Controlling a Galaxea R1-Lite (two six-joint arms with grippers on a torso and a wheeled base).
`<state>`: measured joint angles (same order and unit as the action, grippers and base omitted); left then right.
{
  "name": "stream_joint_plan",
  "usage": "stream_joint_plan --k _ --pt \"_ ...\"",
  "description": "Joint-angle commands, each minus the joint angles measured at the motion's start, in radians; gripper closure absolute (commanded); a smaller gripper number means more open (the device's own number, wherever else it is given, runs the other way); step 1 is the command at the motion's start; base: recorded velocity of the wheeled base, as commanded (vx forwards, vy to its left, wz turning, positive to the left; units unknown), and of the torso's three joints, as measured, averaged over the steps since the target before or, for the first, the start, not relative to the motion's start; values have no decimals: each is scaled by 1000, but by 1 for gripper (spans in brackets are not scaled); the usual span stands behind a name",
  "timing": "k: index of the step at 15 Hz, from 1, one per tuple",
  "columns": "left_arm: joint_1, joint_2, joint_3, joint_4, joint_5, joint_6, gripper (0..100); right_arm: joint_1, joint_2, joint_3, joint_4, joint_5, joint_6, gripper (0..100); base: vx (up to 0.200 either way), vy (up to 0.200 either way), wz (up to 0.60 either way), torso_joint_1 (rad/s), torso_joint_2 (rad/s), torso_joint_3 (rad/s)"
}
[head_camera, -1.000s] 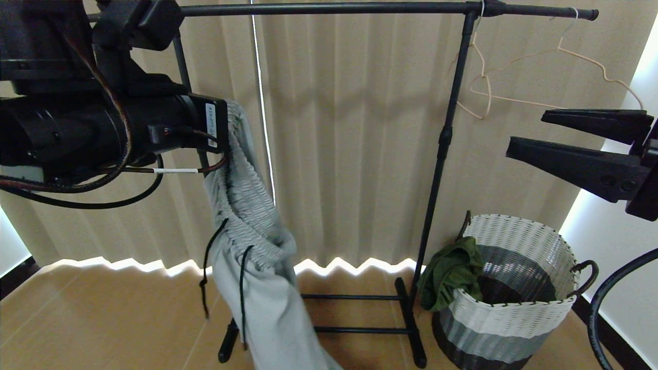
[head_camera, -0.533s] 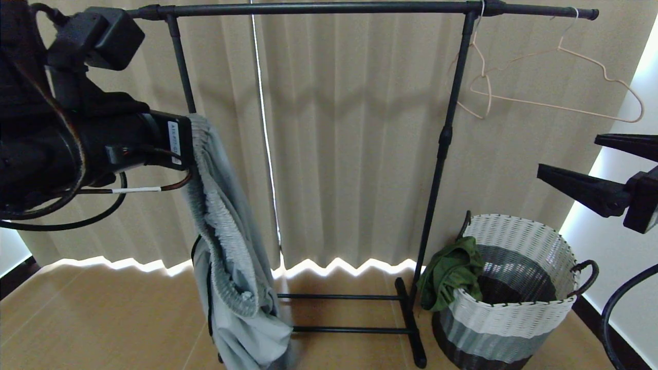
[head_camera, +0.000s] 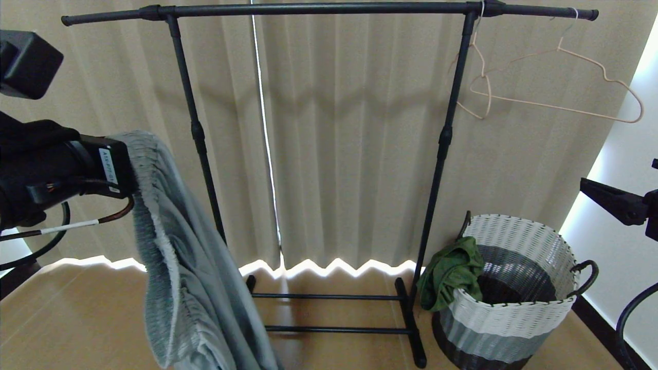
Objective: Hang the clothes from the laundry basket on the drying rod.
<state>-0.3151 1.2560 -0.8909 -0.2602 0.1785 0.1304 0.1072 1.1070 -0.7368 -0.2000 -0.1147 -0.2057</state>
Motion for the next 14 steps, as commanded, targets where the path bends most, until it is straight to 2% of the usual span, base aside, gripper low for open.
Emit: stream_joint_plan --k 1,5,9,14 --pt "76 -27 66 -53 -7 1 100 -4 -6 51 -47 -31 -1 0 0 0 0 0 0 0" --pt "80 -35 132 -96 -25 8 100 -20 24 60 -76 -30 -1 0 0 0 0 0 0 0" --pt "77 -35 148 -96 -99 14 100 -20 22 62 -76 -28 -1 0 0 0 0 0 0 0" --pt "67 -38 165 -100 -123 14 100 -20 20 70 -76 -25 -1 0 0 0 0 24 -61 -30"
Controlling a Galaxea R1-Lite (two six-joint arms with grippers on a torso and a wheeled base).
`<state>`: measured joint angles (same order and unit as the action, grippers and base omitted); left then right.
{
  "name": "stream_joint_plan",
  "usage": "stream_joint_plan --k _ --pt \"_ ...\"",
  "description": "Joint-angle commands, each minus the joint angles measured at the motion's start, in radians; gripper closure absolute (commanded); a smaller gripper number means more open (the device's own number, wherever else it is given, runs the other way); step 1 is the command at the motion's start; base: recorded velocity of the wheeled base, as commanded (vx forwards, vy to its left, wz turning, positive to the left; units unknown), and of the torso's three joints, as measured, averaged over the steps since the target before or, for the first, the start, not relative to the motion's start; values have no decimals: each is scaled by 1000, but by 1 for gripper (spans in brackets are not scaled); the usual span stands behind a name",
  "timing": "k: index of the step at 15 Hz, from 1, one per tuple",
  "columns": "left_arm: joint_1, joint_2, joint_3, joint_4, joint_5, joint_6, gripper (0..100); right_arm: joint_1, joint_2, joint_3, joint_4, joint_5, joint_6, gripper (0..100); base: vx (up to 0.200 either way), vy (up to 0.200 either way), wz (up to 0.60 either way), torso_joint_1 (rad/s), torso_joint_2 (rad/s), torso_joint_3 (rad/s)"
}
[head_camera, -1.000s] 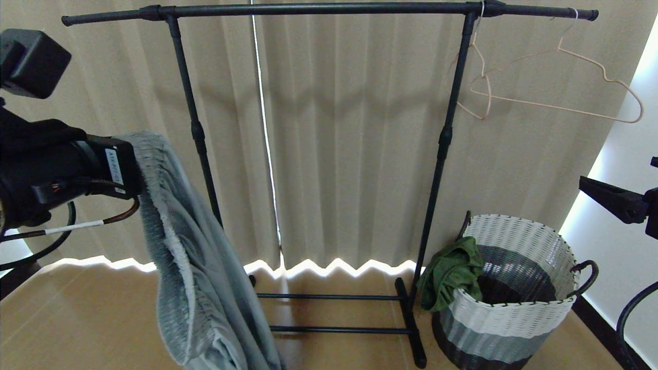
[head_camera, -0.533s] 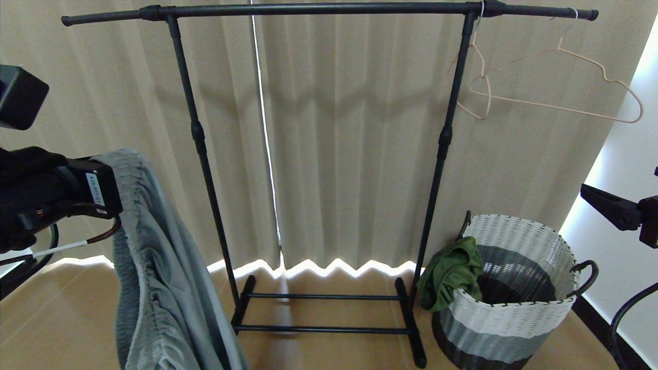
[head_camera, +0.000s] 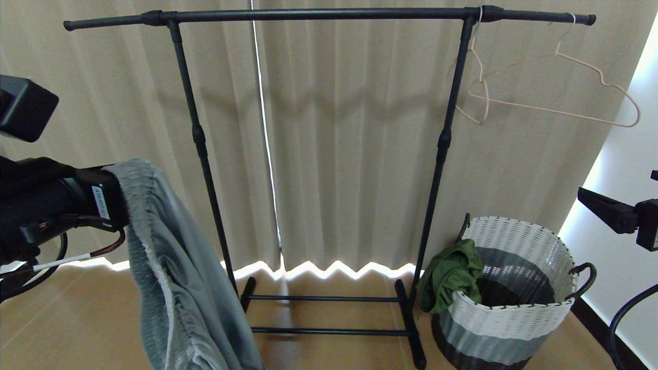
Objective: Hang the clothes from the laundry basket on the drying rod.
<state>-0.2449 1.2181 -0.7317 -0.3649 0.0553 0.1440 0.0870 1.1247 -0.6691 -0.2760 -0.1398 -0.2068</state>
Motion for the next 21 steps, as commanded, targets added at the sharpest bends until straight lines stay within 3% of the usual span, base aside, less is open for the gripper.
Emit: stream_joint_plan --k 1,5,9,17,21 --pt "-4 0 20 -22 -19 3 100 0 6 0 0 2 0 0 0 0 0 115 -271 -217" --pt "-2 8 90 -126 -23 60 100 2 1 0 0 2 -2 0 0 0 0 179 -323 -255" --pt "-4 8 109 -137 -25 68 100 2 0 3 0 2 -2 0 0 0 0 58 -563 -252" --pt "-4 -6 152 -247 -26 81 100 7 9 5 0 8 0 0 0 0 0 282 -474 -259" --pt "-1 -42 181 -253 -26 103 100 0 6 8 1 81 0 0 0 0 0 244 -503 -267"
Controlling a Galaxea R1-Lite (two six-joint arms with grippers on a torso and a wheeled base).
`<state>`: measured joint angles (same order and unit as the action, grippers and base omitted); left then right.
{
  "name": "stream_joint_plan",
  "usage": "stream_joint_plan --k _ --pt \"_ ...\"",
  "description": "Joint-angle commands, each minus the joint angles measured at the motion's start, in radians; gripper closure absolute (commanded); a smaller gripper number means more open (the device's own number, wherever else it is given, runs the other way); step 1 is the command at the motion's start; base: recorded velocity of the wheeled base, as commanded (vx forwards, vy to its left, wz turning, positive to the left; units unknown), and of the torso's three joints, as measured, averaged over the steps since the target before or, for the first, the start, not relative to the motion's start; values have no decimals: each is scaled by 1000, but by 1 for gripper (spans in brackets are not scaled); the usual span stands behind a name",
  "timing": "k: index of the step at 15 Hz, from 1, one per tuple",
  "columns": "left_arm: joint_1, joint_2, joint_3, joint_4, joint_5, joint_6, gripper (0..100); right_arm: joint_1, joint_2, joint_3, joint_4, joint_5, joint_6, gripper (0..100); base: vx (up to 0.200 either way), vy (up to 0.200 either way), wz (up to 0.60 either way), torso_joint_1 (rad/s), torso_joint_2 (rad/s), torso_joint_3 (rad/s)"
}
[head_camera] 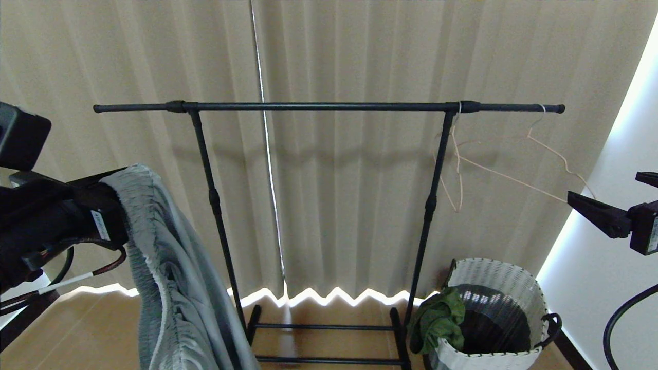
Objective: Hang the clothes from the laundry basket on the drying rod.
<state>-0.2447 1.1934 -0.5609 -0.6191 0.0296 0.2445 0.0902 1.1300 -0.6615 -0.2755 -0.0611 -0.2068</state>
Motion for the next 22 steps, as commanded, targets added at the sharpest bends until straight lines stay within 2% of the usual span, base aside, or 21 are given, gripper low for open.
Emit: stream_joint_plan --k 1,12,22 --pt "-2 -21 12 1 1 4 100 -3 2 0 6 4 0 0 0 0 0 139 -290 -144" --pt "2 -54 22 2 1 27 100 -3 13 17 16 3 -3 0 0 0 0 14 -27 -15" --pt "-5 -48 22 2 0 42 100 -12 16 16 15 3 -3 0 0 -200 0 5 -3 4"
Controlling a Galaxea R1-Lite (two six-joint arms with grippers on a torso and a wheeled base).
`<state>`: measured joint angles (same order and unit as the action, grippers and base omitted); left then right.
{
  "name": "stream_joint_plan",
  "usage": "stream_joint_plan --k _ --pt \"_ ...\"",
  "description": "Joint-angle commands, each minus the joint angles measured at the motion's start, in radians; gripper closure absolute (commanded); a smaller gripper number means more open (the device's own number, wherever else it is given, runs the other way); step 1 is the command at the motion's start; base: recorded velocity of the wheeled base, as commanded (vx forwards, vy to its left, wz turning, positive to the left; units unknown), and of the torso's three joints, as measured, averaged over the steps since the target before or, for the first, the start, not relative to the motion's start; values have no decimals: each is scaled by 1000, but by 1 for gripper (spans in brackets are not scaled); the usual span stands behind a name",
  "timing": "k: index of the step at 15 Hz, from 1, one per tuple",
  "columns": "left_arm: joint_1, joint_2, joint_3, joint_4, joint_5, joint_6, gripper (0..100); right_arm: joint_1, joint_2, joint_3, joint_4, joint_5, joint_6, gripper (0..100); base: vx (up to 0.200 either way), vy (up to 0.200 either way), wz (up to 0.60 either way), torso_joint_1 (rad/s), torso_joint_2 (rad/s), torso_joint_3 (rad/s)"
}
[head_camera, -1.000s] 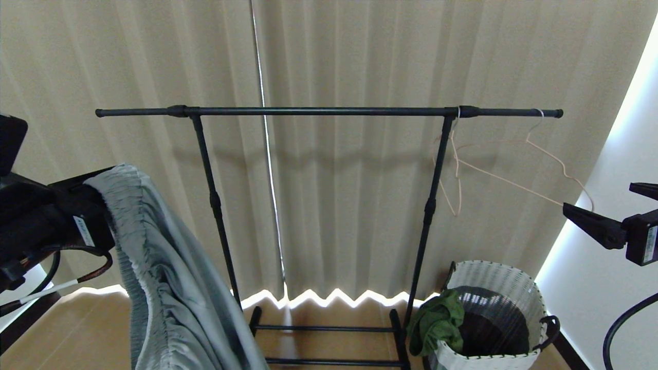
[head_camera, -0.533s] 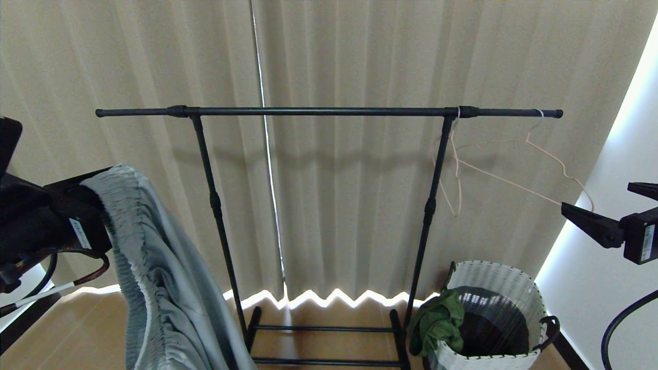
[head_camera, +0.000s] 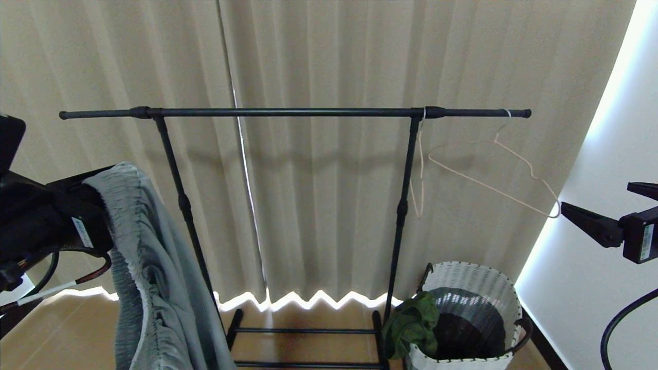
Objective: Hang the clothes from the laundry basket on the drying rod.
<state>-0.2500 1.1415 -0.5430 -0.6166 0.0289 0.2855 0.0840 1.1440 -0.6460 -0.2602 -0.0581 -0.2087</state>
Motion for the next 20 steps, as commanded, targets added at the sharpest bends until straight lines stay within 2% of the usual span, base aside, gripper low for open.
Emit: stream_joint_plan --k 1,4,14,20 --pt "0 4 8 0 0 1 100 -12 0 0 -1 0 -1 0 0 -200 0 2 2 2" --pt "0 4 8 0 0 4 100 -26 0 2 -1 0 0 0 0 -200 0 5 1 2" --pt "0 1 11 5 0 0 100 -76 -13 2 -1 0 0 0 0 0 0 0 0 0" --pt "-2 1 11 6 0 0 100 -78 -7 0 -1 0 0 0 200 0 0 2 2 4"
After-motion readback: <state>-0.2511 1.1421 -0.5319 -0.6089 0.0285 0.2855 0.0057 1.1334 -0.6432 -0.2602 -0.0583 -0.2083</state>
